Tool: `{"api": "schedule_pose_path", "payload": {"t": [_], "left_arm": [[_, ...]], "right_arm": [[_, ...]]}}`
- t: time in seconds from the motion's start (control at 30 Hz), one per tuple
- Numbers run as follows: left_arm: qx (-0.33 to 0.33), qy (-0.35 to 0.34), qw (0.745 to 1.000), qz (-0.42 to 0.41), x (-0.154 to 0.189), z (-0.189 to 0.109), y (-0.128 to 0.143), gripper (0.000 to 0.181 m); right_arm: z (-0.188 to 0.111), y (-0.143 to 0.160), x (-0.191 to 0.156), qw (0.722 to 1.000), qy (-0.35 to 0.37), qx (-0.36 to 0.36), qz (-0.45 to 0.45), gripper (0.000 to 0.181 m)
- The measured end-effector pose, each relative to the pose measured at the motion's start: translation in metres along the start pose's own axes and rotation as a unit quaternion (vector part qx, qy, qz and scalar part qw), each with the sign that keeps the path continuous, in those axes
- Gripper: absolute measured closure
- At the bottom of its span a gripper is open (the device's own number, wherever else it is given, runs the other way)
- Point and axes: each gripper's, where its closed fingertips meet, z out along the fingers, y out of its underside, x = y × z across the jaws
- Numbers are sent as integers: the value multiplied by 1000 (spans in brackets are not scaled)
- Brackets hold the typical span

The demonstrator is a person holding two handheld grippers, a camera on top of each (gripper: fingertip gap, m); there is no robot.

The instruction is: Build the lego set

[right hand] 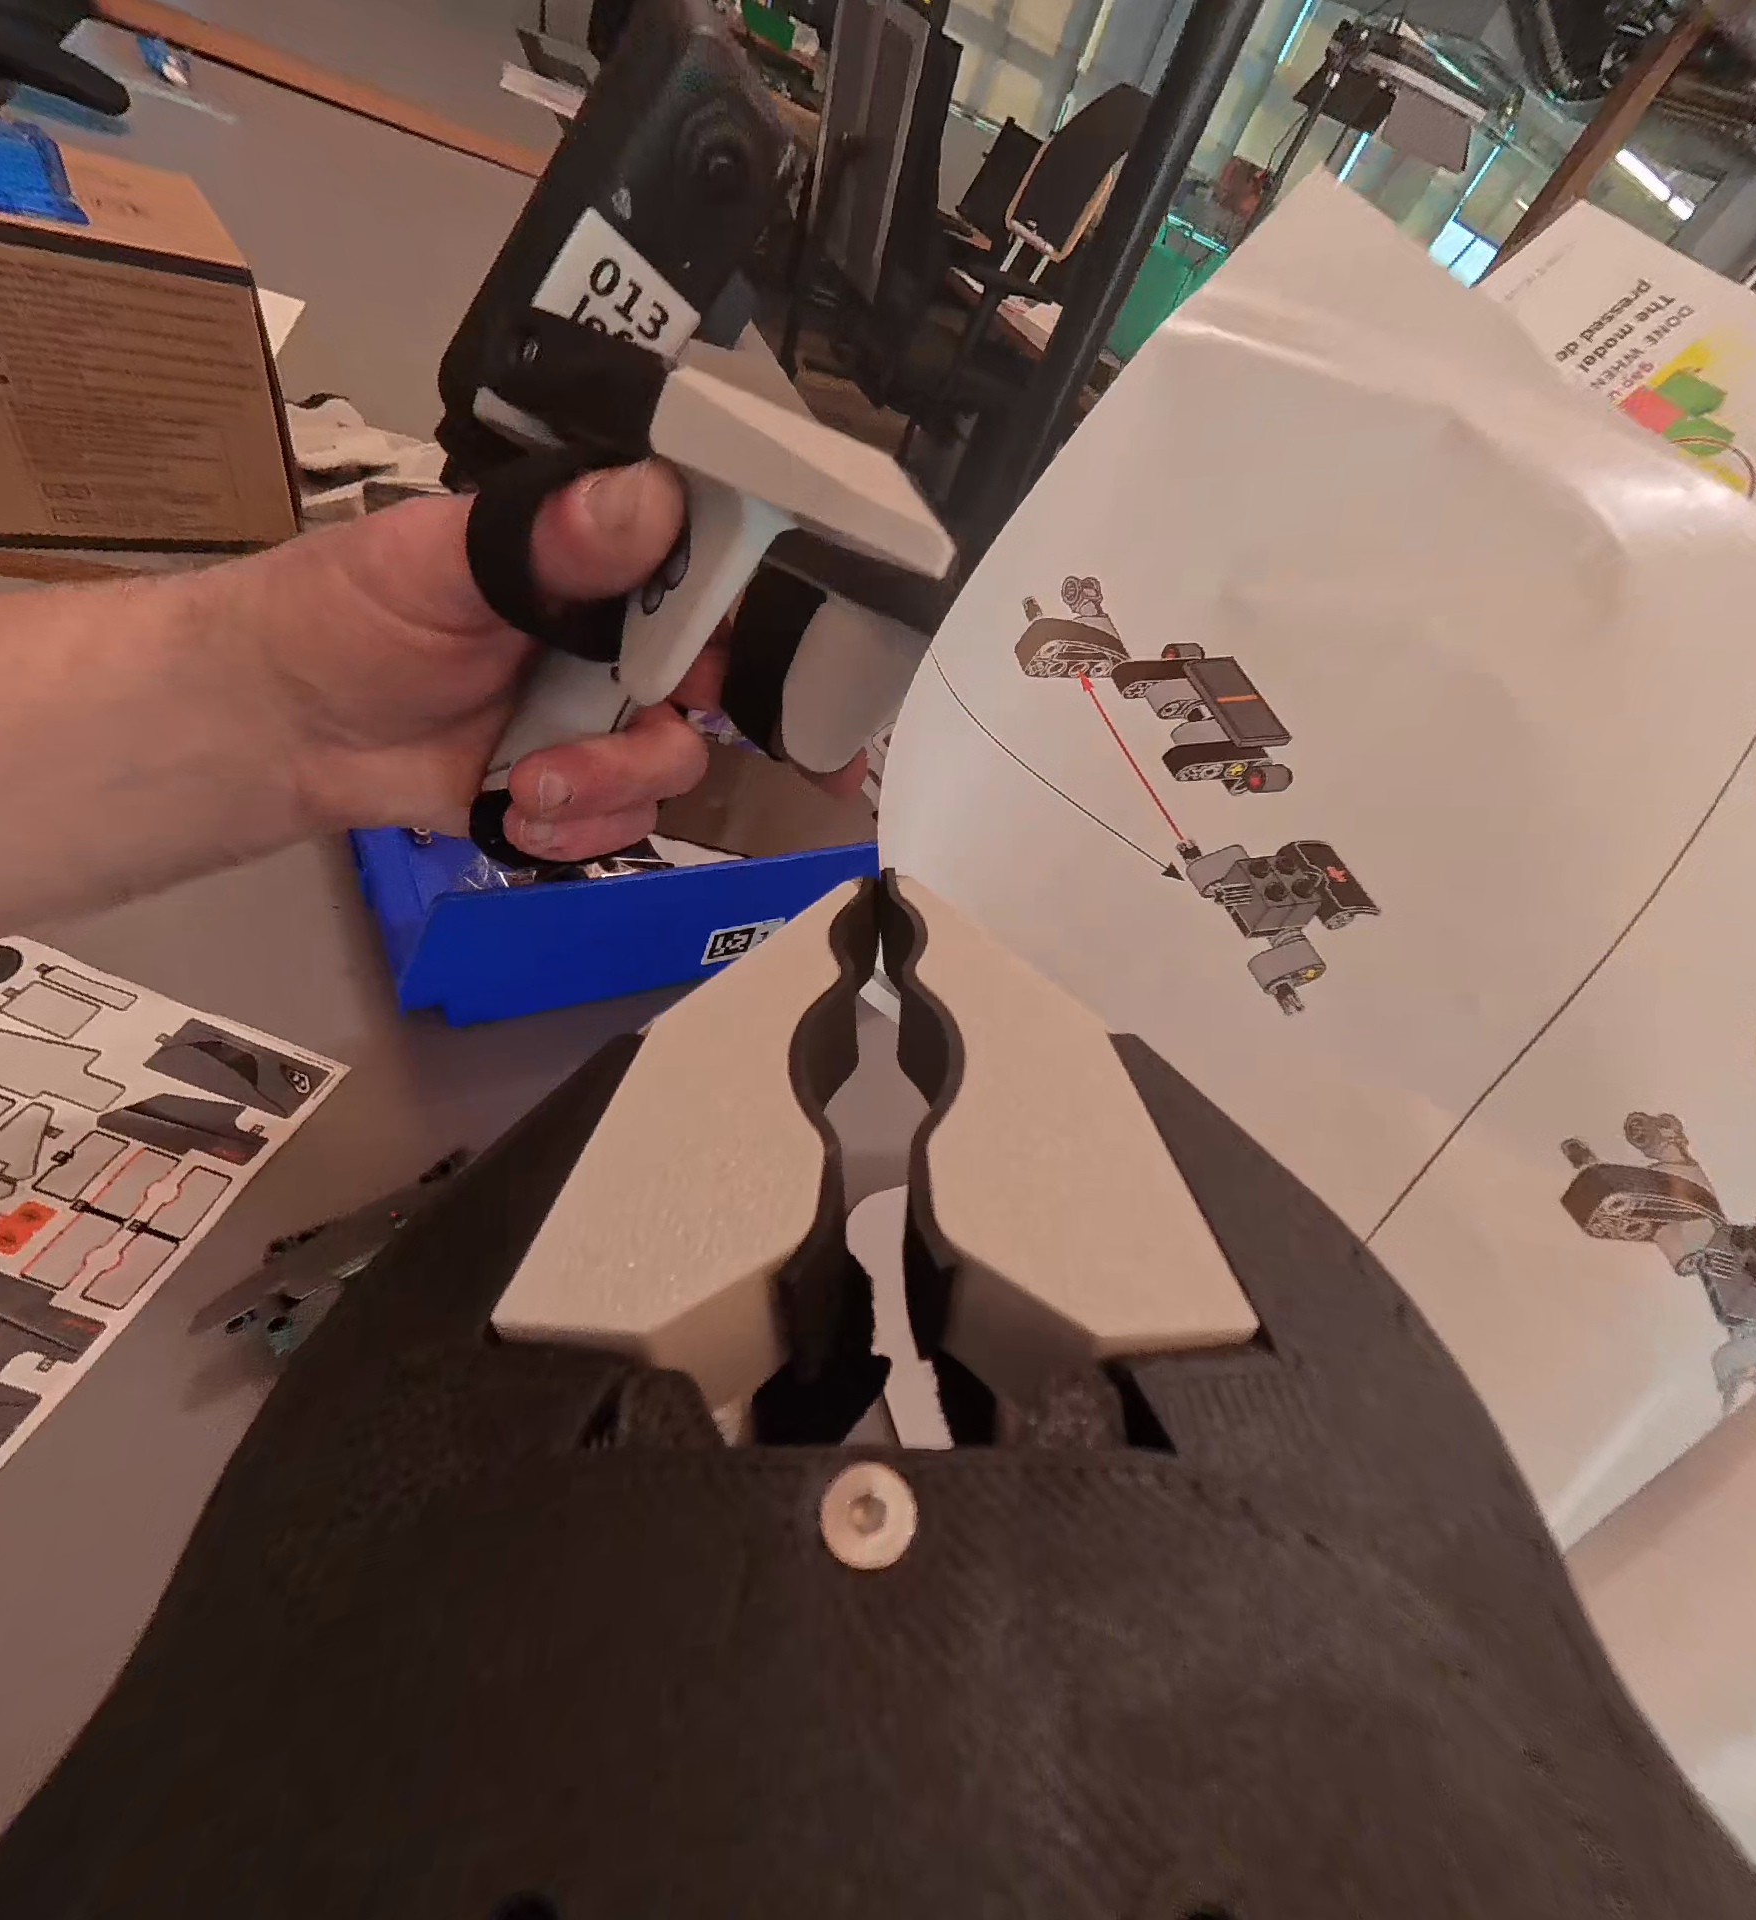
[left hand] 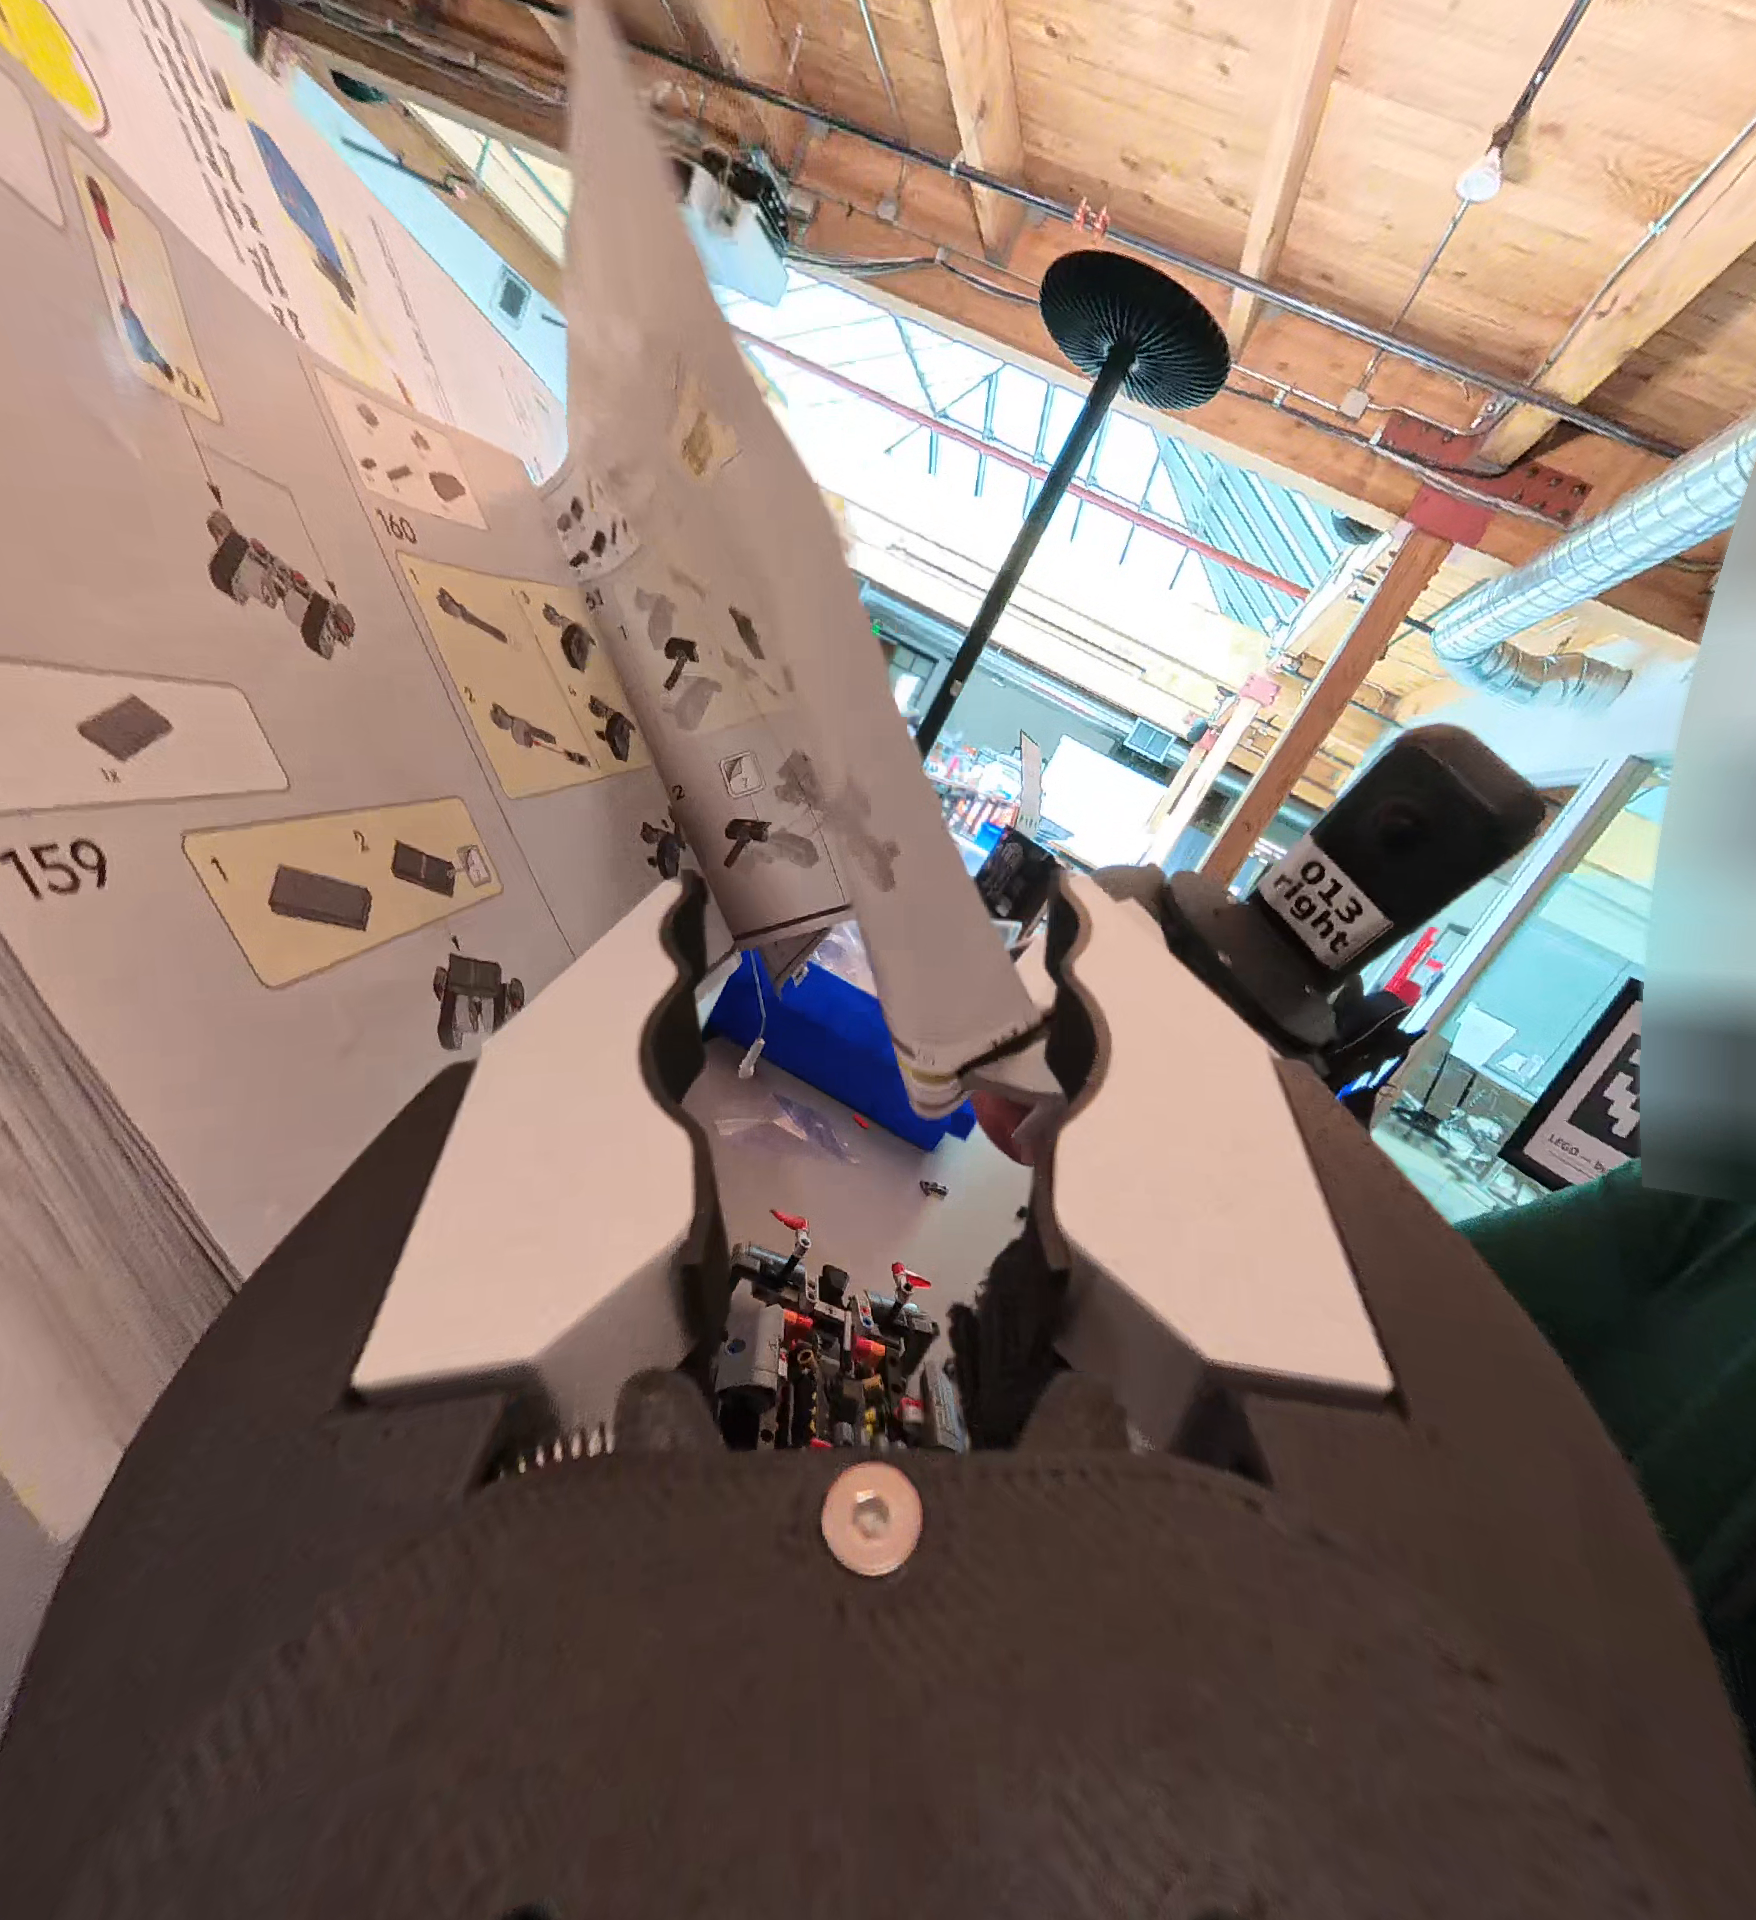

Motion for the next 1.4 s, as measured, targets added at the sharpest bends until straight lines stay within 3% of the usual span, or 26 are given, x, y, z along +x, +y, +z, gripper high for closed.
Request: {"api": "schedule_pose_path", "payload": {"t": [0.27, 0.33, 0.4, 0.6, 0.9, 1.03, 1.17, 1.3, 1.4], "left_arm": [[-14, -13, 999, 29, 0, 7, -13, 180], [-15, -32, 999, 38, -4, 6, -17, 181], [-19, -48, 998, 45, -9, 4, -22, 181], [-23, -133, 988, 70, -37, -12, -39, 181], [-24, -178, 980, 83, -57, -18, -51, 181], [-31, -195, 976, 88, -61, -19, -53, 181], [-35, -230, 967, 102, -67, -24, -54, 179], [-25, -276, 953, 123, -63, -41, -61, 149], [-19, -318, 934, 163, -49, -59, -63, 137]], "right_arm": [[7, 2, -13, 999, 1, -4, -37, 176], [4, 1, -15, 999, 2, -2, -34, 149], [-2, 2, -12, 999, 12, -3, -33, 135], [-38, 16, 10, 999, 48, 12, -9, 132], [-104, 87, 48, 991, 60, -46, 114, 116], [-131, 115, 25, 985, -4, -79, 152, 116], [-154, 132, -22, 977, -77, -115, 162, 116], [-170, 151, -77, 955, -120, -175, 205, 104], [-174, 166, -121, 935, -133, -222, 242, 95]]}}
